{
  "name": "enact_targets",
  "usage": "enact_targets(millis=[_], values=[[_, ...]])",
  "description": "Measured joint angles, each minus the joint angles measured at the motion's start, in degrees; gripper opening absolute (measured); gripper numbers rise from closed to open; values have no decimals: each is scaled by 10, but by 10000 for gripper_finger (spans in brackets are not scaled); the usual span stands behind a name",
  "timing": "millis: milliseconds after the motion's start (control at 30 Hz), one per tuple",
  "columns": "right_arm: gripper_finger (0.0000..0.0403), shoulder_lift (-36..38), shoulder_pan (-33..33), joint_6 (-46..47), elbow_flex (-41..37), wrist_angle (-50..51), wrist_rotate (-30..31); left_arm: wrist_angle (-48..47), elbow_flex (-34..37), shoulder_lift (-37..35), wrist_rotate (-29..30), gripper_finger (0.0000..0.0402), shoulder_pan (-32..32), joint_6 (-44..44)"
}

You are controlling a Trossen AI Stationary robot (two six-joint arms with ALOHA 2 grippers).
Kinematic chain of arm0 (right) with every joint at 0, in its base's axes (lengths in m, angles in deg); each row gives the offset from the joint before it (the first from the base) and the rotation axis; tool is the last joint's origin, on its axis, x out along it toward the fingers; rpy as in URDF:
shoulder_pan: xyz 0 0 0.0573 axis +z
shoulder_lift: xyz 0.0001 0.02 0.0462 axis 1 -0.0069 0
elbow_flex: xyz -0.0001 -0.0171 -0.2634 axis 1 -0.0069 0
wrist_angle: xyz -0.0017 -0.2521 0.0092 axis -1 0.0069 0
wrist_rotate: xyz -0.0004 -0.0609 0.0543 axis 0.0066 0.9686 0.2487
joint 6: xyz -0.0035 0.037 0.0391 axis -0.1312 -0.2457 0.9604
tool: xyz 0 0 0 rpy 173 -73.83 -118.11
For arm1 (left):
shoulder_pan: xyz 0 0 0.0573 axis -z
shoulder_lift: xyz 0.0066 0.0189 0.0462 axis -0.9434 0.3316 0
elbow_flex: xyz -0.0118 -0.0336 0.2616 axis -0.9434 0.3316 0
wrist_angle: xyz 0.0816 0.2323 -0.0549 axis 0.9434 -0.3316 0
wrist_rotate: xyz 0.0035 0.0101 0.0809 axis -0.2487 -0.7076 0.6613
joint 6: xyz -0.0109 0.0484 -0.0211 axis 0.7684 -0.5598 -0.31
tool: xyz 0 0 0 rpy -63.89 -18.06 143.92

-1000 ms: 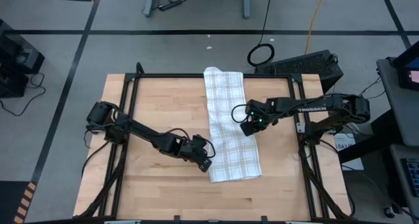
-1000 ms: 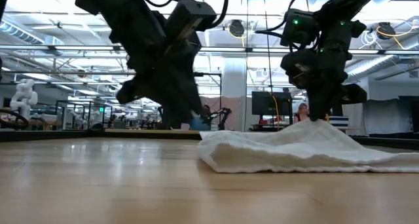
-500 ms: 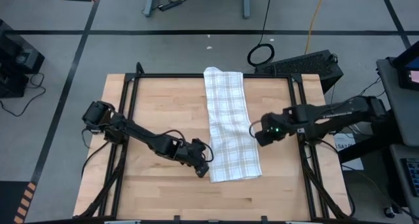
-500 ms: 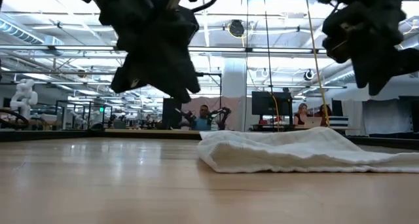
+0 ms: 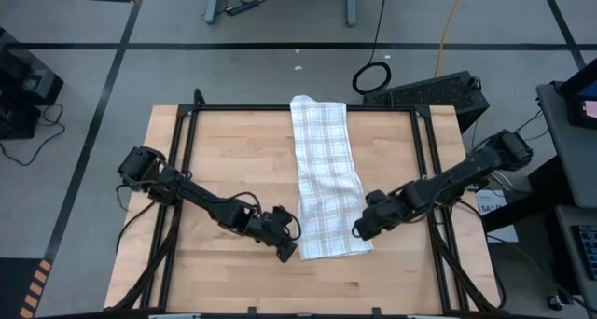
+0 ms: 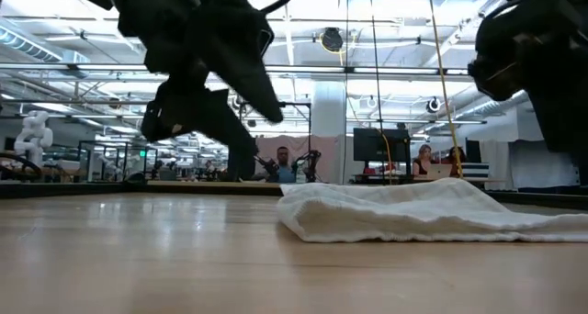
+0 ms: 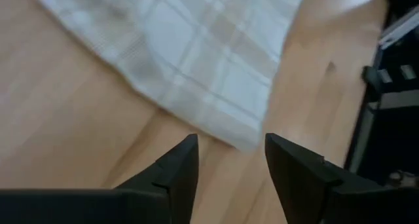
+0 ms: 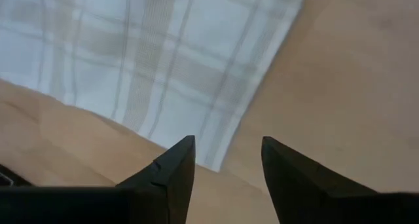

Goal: Roll towel into tight, uniform cylinder
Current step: Roll the white towel

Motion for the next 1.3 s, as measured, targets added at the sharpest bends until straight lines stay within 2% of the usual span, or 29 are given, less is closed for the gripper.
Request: enact_targets(millis=[233,467,633,900,1000,1300], values=[[165,-61,36,52,0,-47,-3,21,0,6,-1,183,11,1],[143,-104,71,95,0,-83,-2,21,0,5,0,183,20,2],[108,-121,80,102,0,-86,-2,21,0,5,0,183,25,1],[27,-153,79,87,0,-121,-11,21,0,5,21,183,25,-3],[5,-151,79,88,0,-133,-13,25,0,5,22,183,26,1],[3,-76,79,103,-1,-134,-9,28,-4,5,31,183,43,17]])
